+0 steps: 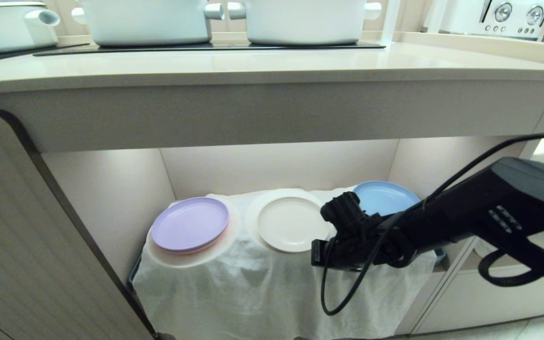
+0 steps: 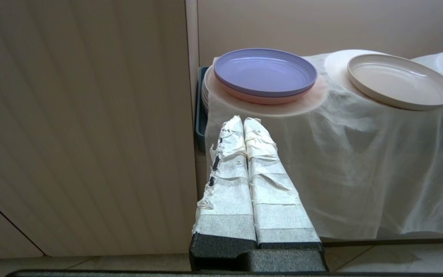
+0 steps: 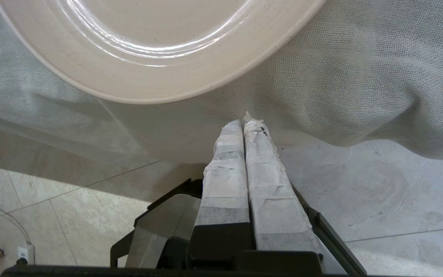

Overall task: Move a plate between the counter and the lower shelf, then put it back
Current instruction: Pick up the plate in the cupboard

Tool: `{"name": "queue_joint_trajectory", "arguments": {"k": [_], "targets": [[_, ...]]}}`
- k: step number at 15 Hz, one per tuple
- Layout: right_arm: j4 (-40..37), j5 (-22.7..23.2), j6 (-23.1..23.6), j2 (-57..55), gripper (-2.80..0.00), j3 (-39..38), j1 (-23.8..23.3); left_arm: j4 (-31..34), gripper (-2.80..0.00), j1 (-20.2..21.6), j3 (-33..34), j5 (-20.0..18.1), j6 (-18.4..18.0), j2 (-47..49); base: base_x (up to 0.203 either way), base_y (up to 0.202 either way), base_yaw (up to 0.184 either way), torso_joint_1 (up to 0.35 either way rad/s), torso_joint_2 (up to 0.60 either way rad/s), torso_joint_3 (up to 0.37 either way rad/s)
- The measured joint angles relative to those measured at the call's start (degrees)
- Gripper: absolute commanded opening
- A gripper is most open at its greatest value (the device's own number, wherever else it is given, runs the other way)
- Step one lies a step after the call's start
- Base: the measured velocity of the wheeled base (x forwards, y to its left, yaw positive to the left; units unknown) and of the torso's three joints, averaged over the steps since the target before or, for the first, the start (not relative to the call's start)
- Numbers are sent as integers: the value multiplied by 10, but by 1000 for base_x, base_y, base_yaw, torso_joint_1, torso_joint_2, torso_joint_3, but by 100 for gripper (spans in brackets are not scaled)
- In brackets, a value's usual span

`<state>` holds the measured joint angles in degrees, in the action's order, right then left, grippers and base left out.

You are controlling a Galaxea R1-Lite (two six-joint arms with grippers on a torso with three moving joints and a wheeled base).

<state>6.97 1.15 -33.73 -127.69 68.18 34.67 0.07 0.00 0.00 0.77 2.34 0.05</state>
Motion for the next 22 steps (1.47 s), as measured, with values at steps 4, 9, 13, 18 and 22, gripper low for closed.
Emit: {"name": "queue_joint_trajectory", "arguments": {"k": [4,9,13,18,22], "targets": [[1,-2,0,-7,-280,8,0,0,-280,0,0,0,0,0,0,0,0,0,0,0],[1,-3,0,-8,-280,13,-1,0,-280,0,0,0,0,0,0,0,0,0,0,0],[1,-13,0,-13,-280,34,-1,0,-280,0,0,0,0,0,0,0,0,0,0,0],[1,-22,-23,-23,-280,54,-1,0,-280,0,0,0,0,0,0,0,0,0,0,0],[1,-23,-24,-25,-280,55,-1,0,-280,0,0,0,0,0,0,0,0,0,0,0]]}}
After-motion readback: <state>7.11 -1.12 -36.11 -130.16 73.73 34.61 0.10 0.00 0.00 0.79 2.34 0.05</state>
